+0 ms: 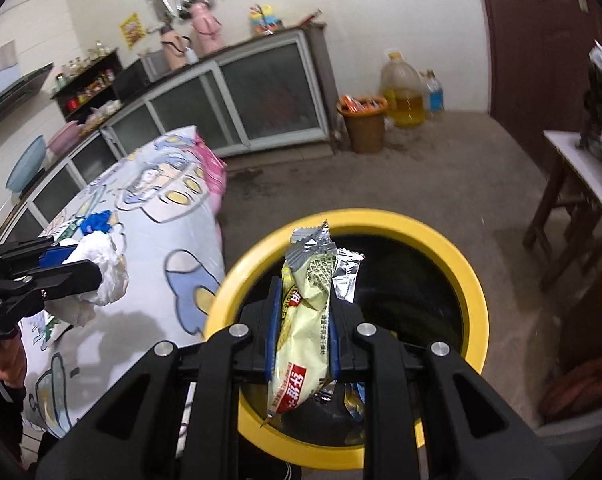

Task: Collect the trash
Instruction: 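Carry the tissue bundle and yellow wrapper to the bin and release both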

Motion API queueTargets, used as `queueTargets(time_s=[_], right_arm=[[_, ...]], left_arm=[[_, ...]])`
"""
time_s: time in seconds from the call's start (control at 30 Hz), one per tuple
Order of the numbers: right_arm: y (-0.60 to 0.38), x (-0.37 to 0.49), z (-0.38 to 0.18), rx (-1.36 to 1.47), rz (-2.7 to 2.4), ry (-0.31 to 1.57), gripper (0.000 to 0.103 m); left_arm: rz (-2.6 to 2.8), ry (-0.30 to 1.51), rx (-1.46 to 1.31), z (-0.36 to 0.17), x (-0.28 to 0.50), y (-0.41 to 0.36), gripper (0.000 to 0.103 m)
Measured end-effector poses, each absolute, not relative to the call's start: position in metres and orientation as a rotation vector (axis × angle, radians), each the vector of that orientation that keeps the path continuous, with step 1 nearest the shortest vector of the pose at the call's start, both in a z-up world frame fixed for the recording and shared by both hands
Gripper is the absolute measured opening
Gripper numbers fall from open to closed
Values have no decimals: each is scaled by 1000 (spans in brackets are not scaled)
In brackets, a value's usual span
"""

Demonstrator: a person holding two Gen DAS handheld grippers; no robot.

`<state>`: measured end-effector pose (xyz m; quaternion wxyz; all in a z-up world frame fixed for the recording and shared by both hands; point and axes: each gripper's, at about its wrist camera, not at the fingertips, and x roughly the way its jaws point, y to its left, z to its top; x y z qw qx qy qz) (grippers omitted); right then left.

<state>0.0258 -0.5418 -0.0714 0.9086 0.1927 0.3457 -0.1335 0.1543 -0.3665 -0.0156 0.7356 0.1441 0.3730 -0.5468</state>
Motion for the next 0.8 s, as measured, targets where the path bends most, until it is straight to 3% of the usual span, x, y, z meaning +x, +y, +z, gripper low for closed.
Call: queueTargets(time_s=[0.3, 0.33, 0.4, 0.43, 0.47, 0.5, 0.8], right_arm=[[-559, 30, -97, 438, -349, 776, 20], [-561, 30, -99, 436, -361, 781, 24], [-567, 26, -100, 446, -392, 782, 45], [-571, 23, -100, 463, -407, 769, 62], [-573, 21, -99, 471, -416, 765, 64], [-575, 19, -98, 471, -426, 768, 64], [-560, 8, -87, 423, -429, 744, 64]], left_arm=[[-1220, 876, 330, -45, 153, -416, 33], [-1210, 881, 329, -46, 154, -419, 36], [-1209, 889, 293, -47, 158, -420, 62], [-1203, 884, 265, -46, 160, -418, 68], [-1196, 879, 246, -44, 162, -414, 80], [-1191, 875, 229, -43, 164, -411, 83], [-1069, 833, 136, -25, 187, -349, 93]])
